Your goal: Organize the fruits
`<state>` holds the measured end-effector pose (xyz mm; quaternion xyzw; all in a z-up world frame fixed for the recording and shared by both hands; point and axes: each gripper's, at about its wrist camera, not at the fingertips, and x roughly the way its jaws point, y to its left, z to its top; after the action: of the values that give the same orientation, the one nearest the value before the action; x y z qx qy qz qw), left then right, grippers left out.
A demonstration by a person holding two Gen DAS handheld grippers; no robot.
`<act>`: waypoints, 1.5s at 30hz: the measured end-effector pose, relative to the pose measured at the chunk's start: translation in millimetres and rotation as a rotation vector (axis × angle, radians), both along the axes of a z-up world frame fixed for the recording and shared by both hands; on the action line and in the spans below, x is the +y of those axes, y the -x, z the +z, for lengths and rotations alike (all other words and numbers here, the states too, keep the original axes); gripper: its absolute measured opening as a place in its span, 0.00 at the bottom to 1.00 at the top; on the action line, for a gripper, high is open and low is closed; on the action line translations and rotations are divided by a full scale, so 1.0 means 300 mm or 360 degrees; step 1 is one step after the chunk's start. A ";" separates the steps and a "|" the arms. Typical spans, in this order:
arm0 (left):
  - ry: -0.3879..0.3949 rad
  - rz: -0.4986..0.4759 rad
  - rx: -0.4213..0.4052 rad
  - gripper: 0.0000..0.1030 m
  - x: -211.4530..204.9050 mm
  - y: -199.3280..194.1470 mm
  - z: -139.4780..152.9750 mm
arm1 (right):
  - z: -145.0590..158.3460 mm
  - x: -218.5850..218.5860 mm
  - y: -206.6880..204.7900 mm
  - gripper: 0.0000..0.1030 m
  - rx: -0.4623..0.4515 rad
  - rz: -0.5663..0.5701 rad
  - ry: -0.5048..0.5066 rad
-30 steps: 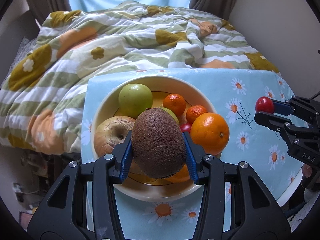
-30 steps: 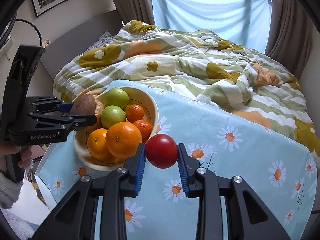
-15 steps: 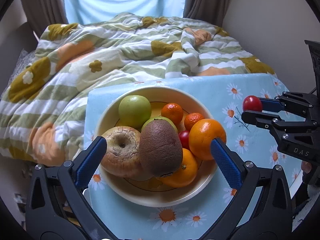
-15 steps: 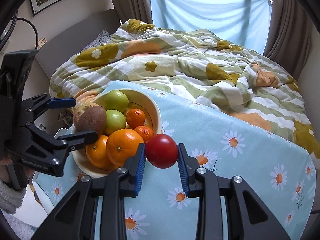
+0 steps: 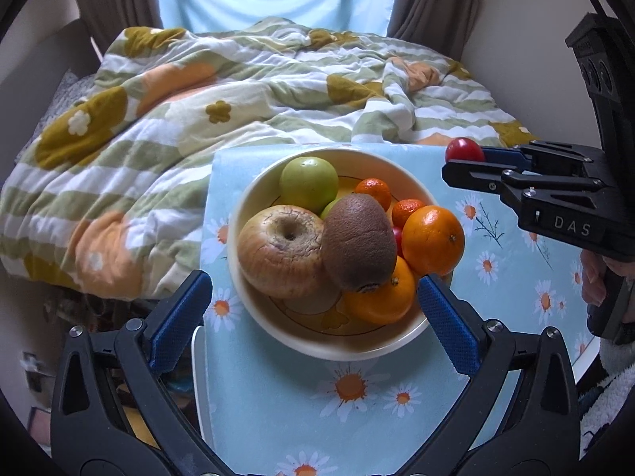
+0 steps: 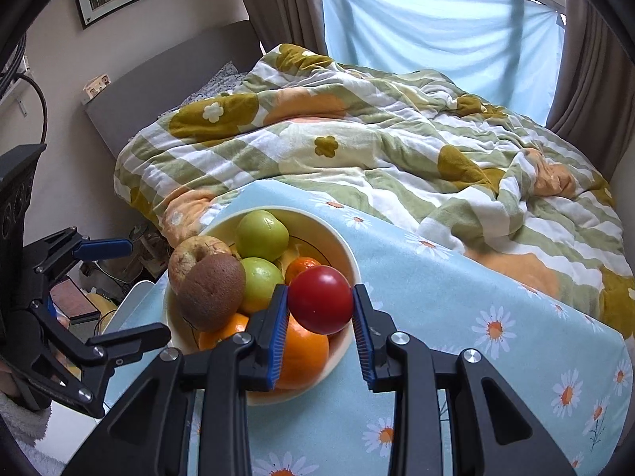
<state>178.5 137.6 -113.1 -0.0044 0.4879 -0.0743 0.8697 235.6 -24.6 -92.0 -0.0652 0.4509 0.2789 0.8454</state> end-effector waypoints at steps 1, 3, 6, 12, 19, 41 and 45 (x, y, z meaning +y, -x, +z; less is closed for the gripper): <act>0.0007 0.0009 0.0002 1.00 0.009 0.005 -0.002 | 0.001 0.013 -0.007 0.28 0.0000 0.0006 0.0002; 0.0017 0.0023 0.0006 1.00 0.024 0.015 -0.006 | -0.002 0.036 -0.021 0.28 0.0013 0.0027 0.0002; 0.0020 0.0042 0.0004 1.00 0.044 0.031 -0.011 | -0.017 0.062 -0.038 0.28 0.0029 0.0038 0.0020; 0.0042 0.0087 0.0023 1.00 0.090 0.045 -0.024 | -0.056 0.094 -0.052 0.28 0.0091 0.0014 0.0039; 0.0055 0.0054 0.0019 1.00 0.121 0.061 -0.038 | -0.067 0.109 -0.046 0.33 0.0094 -0.0066 0.0032; -0.0010 0.0058 -0.0094 1.00 -0.002 0.137 0.135 | 0.150 -0.061 0.110 0.93 -0.0135 -0.0295 -0.0038; -0.0014 0.0094 -0.0169 1.00 -0.071 0.175 0.242 | 0.254 -0.151 0.194 1.00 -0.0193 -0.0337 0.0020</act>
<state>125.9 116.4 -40.6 -0.0110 0.4410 -0.0465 0.8962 177.5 -70.0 -15.8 -0.0394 0.4049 0.1807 0.8955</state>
